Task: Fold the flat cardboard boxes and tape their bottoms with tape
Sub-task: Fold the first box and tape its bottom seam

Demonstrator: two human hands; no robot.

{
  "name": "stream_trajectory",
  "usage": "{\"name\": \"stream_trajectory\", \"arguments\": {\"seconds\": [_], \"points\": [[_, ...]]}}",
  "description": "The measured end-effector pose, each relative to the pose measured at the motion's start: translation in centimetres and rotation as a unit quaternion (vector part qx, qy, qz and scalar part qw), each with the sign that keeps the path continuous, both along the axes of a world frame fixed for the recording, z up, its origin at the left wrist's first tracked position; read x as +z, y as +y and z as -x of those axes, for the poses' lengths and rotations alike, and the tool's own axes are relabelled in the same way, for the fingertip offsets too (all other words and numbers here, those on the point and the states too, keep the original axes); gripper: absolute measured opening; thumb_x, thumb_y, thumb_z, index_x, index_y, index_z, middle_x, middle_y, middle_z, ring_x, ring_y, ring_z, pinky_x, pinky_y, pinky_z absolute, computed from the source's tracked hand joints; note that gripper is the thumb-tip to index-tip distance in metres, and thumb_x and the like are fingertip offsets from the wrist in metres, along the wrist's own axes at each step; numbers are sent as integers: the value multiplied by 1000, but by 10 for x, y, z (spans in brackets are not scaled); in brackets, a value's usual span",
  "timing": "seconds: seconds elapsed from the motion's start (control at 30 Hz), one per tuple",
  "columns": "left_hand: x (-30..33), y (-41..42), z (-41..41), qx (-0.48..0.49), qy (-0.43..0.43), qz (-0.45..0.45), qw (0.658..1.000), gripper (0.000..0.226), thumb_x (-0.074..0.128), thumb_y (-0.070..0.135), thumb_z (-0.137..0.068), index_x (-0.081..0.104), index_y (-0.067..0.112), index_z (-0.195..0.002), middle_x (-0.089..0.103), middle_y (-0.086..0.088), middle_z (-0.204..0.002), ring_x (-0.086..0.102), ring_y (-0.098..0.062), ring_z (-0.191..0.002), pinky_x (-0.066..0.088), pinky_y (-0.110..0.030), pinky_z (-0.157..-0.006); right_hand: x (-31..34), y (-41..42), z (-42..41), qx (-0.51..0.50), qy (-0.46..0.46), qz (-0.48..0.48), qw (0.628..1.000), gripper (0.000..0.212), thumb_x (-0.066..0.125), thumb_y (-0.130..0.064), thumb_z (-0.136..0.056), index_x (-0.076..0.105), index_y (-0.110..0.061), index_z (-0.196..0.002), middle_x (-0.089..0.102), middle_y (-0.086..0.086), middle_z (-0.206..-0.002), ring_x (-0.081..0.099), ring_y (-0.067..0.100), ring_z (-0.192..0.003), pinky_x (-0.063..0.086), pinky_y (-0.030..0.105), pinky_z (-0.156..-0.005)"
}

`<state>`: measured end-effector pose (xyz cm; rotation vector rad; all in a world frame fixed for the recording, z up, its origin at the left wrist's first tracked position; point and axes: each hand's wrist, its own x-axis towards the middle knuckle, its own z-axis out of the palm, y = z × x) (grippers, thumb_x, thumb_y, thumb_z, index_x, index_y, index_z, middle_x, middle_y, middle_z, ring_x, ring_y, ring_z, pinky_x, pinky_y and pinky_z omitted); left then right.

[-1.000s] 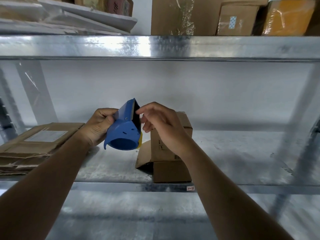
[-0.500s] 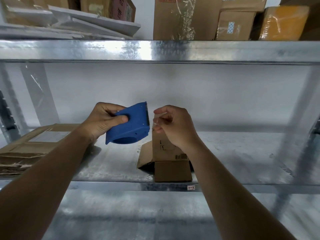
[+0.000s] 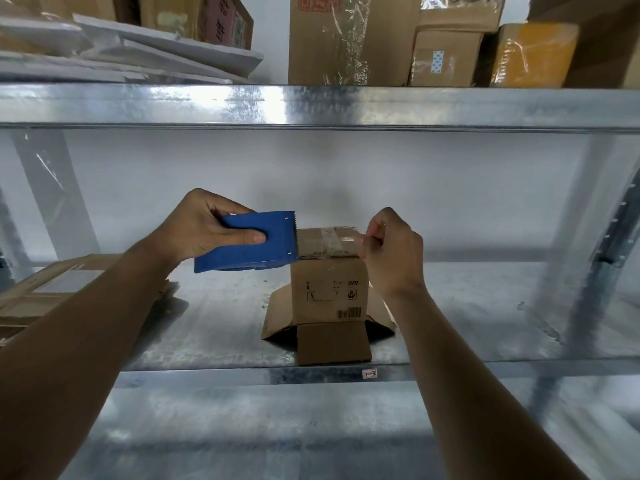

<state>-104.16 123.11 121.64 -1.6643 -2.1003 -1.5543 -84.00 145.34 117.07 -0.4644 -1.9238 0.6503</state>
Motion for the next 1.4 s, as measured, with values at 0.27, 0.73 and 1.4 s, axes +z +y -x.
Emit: {"name": "stream_trajectory", "arguments": {"seconds": [0.27, 0.73, 1.4], "points": [[1, 9, 2, -2, 29, 28, 999, 35, 89, 17, -75, 81, 15, -109, 81, 3, -99, 78, -22, -89, 63, -52, -85, -10, 9, -6, -22, -16, -23, 999, 40, 54, 4, -103, 37, -22, -77, 49, -5, -65, 72, 9, -84, 39, 15, -47], [-7, 2, 19, 16, 10, 37, 999, 33, 88, 17, -75, 82, 14, -107, 81, 1, -96, 78, -23, -87, 63, -56, -84, -22, 33, -1, -7, -46, 25, 999, 35, 62, 4, -99, 46, -16, -76, 64, -1, -70, 62, -5, -65, 45, 8, -53], [-21, 19, 31, 13, -1, 59, 998, 33, 89, 26, -74, 83, 19, -105, 81, 4, -96, 78, -20, -85, 64, -51, -81, -46, 47, 7, 31, -5, 67, 997, 12, 73, -20, -95, 70, -30, -100, 65, -5, -107, 66, 6, -93, 60, 31, -82]]}}
